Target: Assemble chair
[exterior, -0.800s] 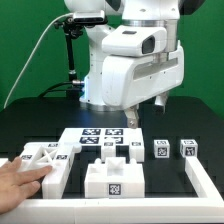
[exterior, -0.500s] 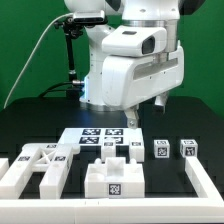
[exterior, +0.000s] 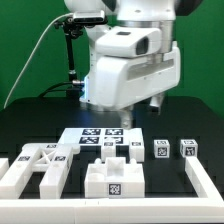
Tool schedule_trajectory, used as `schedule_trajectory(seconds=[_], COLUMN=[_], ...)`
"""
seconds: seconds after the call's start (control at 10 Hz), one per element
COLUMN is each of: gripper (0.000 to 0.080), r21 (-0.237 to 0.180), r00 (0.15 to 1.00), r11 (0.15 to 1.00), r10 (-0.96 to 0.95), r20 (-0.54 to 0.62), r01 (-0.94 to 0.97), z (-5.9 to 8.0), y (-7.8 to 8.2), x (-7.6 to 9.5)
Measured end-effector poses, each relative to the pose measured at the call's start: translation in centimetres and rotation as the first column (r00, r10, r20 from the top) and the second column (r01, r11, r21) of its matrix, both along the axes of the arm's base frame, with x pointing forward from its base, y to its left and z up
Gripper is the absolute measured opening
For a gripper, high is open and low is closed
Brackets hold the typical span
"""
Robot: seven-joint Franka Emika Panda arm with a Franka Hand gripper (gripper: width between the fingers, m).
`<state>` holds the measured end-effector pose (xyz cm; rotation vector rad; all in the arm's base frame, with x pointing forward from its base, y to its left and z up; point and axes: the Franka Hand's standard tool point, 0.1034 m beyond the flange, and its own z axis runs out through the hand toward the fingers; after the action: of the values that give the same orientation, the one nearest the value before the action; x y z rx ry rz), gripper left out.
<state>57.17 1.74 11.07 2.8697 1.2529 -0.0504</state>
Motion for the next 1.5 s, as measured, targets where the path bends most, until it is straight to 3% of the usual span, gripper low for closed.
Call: schedule_trajectory(seconds=[0.3,0.4,0.8,1.1,1.5], gripper=[0.065,0.065,0.065,0.065,0.065], r21=[0.012,0.039,0.028,-0.005,0.015], r00=[0.969,0.96,0.84,0.652,0.672], r11=[0.969,0.959,0.84,0.653,0.672], r10=[-0.248,-0.278,-0.541,-0.756,-0.74], r20=[-0.018,-0.03,-0.038,-0.054,-0.025], r01=[0.248,0.279,0.542,0.757,0.74], z=[-1.9,-1.6,-2.1,-5.9,-9.1], y=[-3.2,-3.6,-3.4,-4.3,-4.6], x=[0.7,0.8,0.8,-0.2,-0.4])
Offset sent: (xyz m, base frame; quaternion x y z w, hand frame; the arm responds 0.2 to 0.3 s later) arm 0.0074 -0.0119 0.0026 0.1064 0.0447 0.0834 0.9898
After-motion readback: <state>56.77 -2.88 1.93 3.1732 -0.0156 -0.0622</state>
